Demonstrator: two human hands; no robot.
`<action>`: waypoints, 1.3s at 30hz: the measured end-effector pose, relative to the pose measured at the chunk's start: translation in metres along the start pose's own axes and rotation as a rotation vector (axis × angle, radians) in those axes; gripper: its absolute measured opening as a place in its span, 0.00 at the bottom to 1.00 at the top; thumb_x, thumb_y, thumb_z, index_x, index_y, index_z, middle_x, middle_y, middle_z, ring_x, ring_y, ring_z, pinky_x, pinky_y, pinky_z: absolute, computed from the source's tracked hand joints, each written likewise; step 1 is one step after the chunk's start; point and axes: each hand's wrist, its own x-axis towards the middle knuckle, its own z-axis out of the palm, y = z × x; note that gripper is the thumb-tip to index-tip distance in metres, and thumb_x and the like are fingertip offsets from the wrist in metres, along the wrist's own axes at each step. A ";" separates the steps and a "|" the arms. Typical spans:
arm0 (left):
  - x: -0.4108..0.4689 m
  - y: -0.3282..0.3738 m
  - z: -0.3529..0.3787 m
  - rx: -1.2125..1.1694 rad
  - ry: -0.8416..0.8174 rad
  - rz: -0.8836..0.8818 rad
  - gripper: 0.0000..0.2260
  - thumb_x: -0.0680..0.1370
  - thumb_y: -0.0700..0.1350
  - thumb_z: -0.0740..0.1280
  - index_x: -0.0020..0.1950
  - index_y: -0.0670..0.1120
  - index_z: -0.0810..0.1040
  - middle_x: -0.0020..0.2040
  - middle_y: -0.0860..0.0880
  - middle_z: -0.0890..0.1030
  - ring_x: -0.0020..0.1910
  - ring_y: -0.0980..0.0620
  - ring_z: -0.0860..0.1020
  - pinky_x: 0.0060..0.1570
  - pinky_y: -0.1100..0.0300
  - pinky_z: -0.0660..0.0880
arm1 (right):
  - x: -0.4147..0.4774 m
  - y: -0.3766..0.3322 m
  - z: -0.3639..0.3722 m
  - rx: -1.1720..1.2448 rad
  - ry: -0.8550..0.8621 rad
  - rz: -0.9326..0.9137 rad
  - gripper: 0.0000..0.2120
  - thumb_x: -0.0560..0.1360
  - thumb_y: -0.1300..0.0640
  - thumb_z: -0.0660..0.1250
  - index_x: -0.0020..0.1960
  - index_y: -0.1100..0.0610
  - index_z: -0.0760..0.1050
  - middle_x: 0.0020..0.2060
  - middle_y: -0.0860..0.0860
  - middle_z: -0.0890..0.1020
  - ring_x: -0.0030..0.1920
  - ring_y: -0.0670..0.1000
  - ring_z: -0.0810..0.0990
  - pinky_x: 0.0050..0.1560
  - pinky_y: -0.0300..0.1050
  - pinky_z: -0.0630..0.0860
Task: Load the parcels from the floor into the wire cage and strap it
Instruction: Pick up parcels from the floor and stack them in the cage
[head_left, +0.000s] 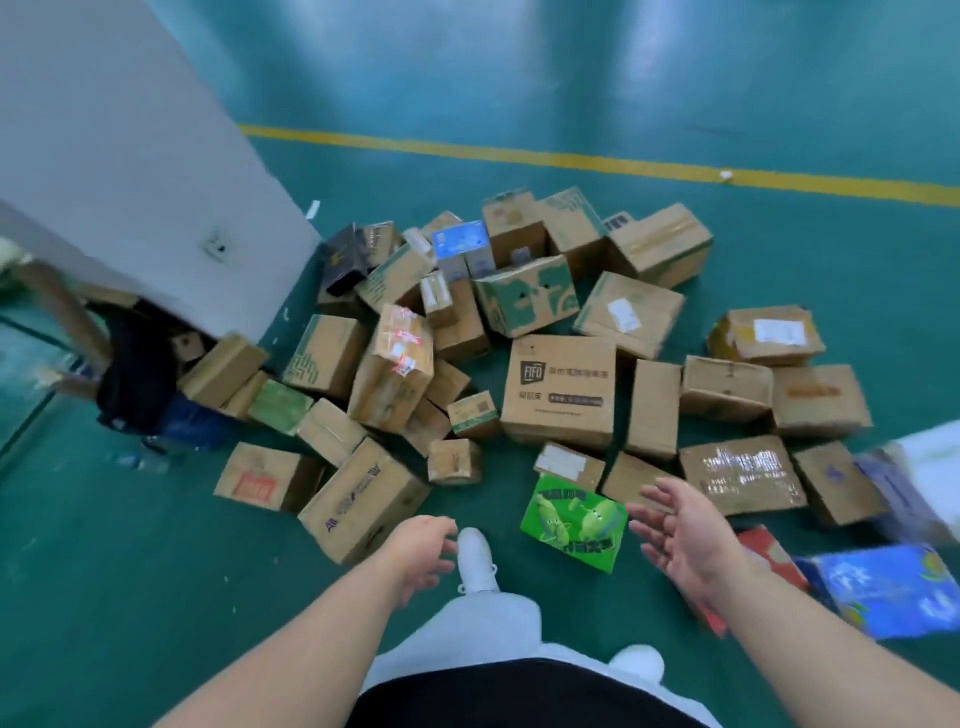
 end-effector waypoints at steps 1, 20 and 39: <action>0.006 -0.001 -0.010 -0.030 0.005 -0.007 0.12 0.84 0.47 0.60 0.64 0.45 0.76 0.57 0.46 0.81 0.55 0.46 0.80 0.49 0.54 0.75 | 0.002 -0.003 0.014 -0.036 -0.019 0.000 0.17 0.84 0.45 0.59 0.61 0.55 0.78 0.54 0.58 0.84 0.47 0.54 0.79 0.48 0.51 0.72; 0.174 0.003 -0.317 -0.274 0.072 -0.152 0.11 0.84 0.48 0.60 0.58 0.43 0.78 0.55 0.44 0.81 0.55 0.45 0.79 0.62 0.49 0.75 | 0.070 -0.042 0.399 -0.607 -0.152 0.059 0.12 0.82 0.47 0.64 0.60 0.51 0.80 0.52 0.53 0.87 0.52 0.54 0.84 0.51 0.49 0.76; 0.241 0.076 -0.369 -0.410 0.106 -0.261 0.08 0.83 0.47 0.61 0.54 0.46 0.77 0.52 0.47 0.81 0.49 0.45 0.79 0.53 0.52 0.75 | 0.173 -0.145 0.511 -0.885 -0.243 0.155 0.13 0.82 0.47 0.63 0.62 0.53 0.78 0.55 0.54 0.84 0.55 0.56 0.82 0.58 0.52 0.78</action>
